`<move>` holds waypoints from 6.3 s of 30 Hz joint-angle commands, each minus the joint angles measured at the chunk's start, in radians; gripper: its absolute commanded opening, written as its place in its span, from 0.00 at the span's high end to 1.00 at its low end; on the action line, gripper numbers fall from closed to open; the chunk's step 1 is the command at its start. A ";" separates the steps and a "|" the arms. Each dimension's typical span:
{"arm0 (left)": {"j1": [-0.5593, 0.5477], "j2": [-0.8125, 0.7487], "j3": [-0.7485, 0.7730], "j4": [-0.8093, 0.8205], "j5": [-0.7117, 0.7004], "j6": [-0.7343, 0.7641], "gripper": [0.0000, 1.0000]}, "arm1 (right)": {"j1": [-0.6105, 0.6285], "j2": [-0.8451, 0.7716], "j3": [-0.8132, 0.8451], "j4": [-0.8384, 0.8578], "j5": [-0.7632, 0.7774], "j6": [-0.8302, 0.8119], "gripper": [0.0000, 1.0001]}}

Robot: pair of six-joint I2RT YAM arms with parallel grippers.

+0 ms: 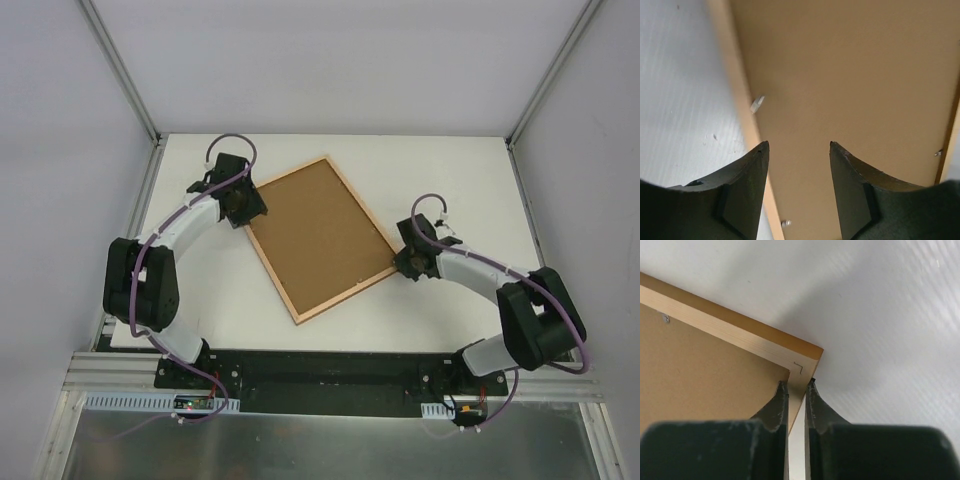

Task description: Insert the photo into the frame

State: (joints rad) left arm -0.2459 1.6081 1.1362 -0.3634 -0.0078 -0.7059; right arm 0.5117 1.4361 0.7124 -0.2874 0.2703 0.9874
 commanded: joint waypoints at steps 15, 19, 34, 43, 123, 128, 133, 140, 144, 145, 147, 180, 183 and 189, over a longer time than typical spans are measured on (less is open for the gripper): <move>0.040 0.113 0.220 -0.193 -0.112 0.224 0.46 | -0.176 0.366 0.464 -0.292 -0.054 -0.980 0.99; 0.040 0.099 0.177 -0.219 -0.144 0.232 0.46 | -0.203 0.480 0.594 -0.306 -0.061 -1.062 0.99; 0.027 -0.063 -0.182 -0.057 -0.003 0.069 0.47 | -0.217 0.381 0.715 -0.407 -0.164 -1.018 0.27; -0.009 -0.163 -0.332 0.083 0.003 0.002 0.48 | -0.115 0.092 0.270 -0.292 -0.142 -0.908 0.25; -0.118 -0.200 -0.449 0.034 -0.198 0.002 0.60 | -0.217 0.210 0.275 -0.168 -0.192 -0.860 1.00; -0.116 -0.172 -0.432 0.034 -0.212 -0.018 0.67 | -0.217 0.204 0.271 -0.170 -0.194 -0.863 0.99; -0.105 -0.126 -0.405 0.041 -0.202 -0.030 0.74 | -0.217 0.202 0.262 -0.165 -0.204 -0.862 0.99; -0.095 -0.076 -0.359 0.053 -0.182 -0.041 0.89 | -0.216 0.193 0.246 -0.159 -0.209 -0.862 0.99; -0.086 -0.063 -0.334 0.057 -0.195 -0.037 0.84 | -0.216 0.190 0.242 -0.157 -0.212 -0.862 0.99; -0.079 -0.063 -0.328 0.055 -0.195 -0.032 0.84 | -0.217 0.187 0.242 -0.159 -0.207 -0.862 0.99; -0.064 -0.062 -0.320 0.057 -0.198 -0.027 0.87 | -0.217 0.187 0.240 -0.160 -0.203 -0.863 0.99; -0.220 -0.223 -0.268 0.046 -0.224 0.117 0.59 | -0.216 0.242 0.314 -0.223 -0.178 -0.856 0.99; -0.356 -0.220 -0.233 0.047 -0.234 0.178 0.52 | -0.214 0.245 0.343 -0.259 -0.168 -0.859 0.99; -0.630 -0.226 -0.213 0.090 -0.264 0.353 0.43 | -0.214 0.230 0.389 -0.329 -0.152 -0.863 0.99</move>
State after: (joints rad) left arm -0.7467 1.3911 0.8917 -0.2993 -0.2401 -0.5079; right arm 0.2951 1.6745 1.0386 -0.5167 0.0784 0.1230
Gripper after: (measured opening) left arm 0.548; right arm 0.091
